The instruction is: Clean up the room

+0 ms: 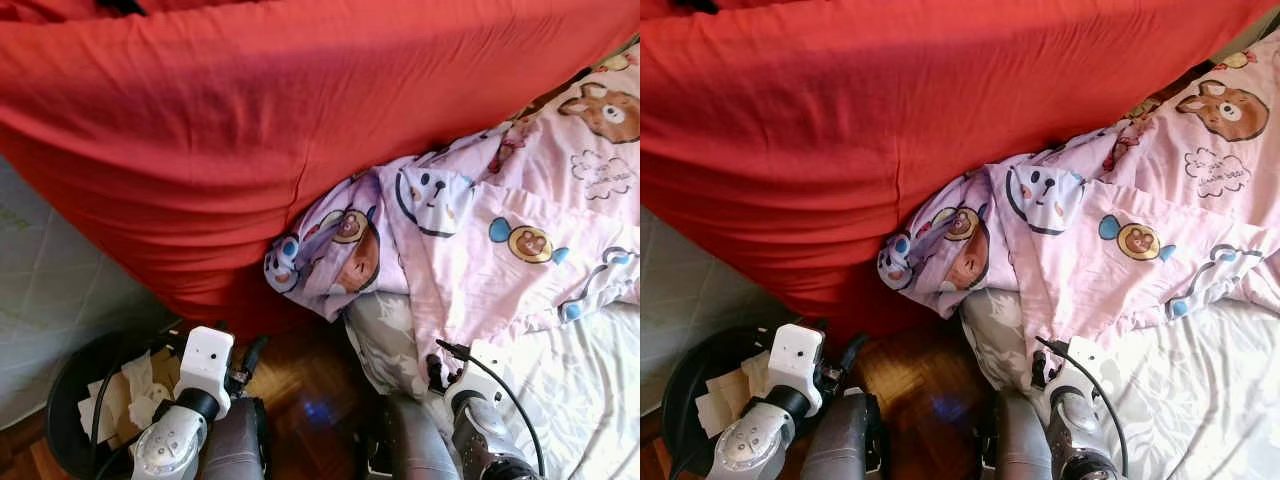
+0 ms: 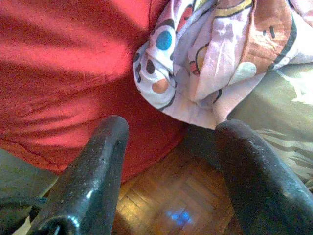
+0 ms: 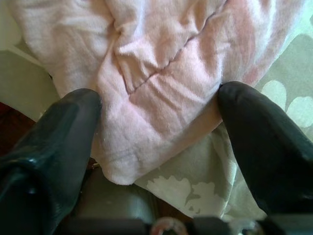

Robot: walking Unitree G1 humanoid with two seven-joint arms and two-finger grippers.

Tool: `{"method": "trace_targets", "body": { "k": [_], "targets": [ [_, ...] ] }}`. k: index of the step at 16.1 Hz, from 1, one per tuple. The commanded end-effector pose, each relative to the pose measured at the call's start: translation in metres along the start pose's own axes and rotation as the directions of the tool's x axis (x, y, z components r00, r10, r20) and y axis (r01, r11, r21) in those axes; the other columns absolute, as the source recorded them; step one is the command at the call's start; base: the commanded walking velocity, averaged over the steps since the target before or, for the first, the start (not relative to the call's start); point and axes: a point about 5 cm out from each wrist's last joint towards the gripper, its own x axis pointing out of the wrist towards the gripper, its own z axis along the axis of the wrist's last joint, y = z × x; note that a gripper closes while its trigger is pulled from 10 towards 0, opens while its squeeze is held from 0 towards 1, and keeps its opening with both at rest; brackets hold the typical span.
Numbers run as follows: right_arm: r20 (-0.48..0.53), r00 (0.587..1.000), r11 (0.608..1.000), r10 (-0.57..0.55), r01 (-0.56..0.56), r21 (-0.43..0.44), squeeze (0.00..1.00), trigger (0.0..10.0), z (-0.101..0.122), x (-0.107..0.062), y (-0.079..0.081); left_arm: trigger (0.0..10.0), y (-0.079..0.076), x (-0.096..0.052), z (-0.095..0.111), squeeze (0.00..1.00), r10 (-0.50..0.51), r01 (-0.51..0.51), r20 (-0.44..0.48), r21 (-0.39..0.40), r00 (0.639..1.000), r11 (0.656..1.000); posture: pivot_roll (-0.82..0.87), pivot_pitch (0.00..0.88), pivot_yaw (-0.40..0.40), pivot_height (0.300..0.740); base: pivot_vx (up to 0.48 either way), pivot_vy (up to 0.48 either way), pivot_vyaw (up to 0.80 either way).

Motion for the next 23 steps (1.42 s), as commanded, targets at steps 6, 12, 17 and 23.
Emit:
{"method": "trace_targets", "body": {
  "k": [6,12,17,23],
  "targets": [
    [-0.07,0.997,0.999,-0.023,0.02,-0.033,0.0,10.0,-0.017,-0.004,-0.006,10.0,-0.009,-0.013,-0.005,0.0,-0.01,0.01,-0.048,-0.017,0.999,1.0,0.09,0.412,-0.034,0.656,0.0,0.0,0.0],
    [-0.081,0.997,0.999,-0.01,0.005,-0.052,0.0,10.0,-0.02,-0.005,-0.005,10.0,-0.012,-0.023,-0.004,0.0,0.007,-0.009,-0.056,-0.027,0.998,1.0,0.09,0.448,-0.048,0.656,0.0,0.0,0.0],
    [-0.054,0.998,0.998,0.04,-0.042,-0.046,0.0,0.0,-0.018,-0.005,0.0,10.0,-0.014,-0.029,-0.004,0.0,0.021,-0.022,-0.062,-0.03,0.998,0.999,0.08,0.472,-0.056,0.656,0.0,0.0,0.0],
    [-0.067,0.996,0.996,0.06,-0.064,-0.058,0.0,0.0,-0.023,-0.007,0.003,10.0,-0.013,-0.029,-0.005,0.0,0.033,-0.035,-0.066,-0.032,0.997,0.999,0.07,0.472,-0.066,0.656,0.0,0.0,0.0]
  ]
}}
